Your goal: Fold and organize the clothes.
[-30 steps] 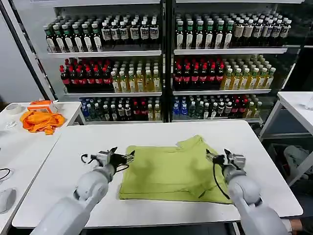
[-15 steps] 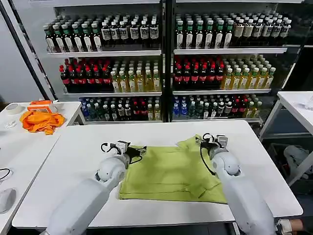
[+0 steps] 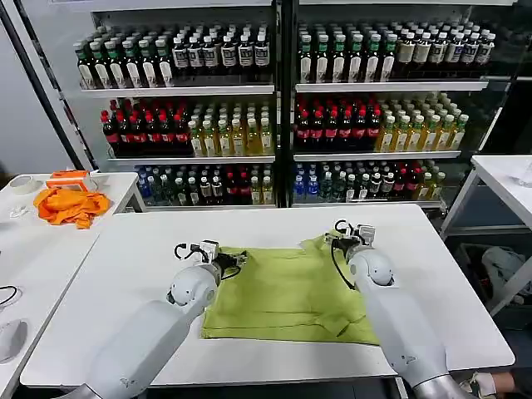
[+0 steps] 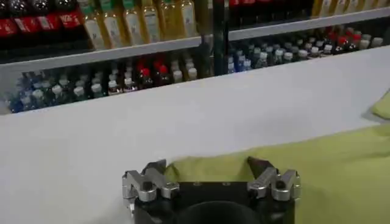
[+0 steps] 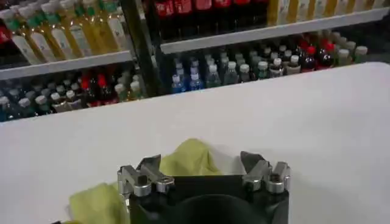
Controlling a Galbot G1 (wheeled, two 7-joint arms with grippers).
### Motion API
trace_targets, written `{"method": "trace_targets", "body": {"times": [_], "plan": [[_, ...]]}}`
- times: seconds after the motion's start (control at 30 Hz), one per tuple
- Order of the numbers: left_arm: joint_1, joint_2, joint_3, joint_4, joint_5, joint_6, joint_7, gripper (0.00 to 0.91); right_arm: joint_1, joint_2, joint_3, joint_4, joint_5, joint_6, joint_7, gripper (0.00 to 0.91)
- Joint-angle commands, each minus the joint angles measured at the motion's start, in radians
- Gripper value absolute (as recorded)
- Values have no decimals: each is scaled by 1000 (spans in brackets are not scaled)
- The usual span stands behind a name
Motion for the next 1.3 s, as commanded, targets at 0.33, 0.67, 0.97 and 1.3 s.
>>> {"method": "trace_targets", "body": {"times": [0.33,0.67,0.97,1.3], "plan": [[19,6,-6,-6,-18,2,7,20,13,9,-16,-19,1,28,-14,0],[38,22,-52,-76,-57,-14,19,20,-14,0,-17,60,-3,60,-19,0],[87,61,-106,-203,-81,-28,26,20,-65,-36,-4,207,3,63,-7,0],[164,125,-177,-349,-115,-20,28,20,-227,-122,49,481,9,43,3,0]]}}
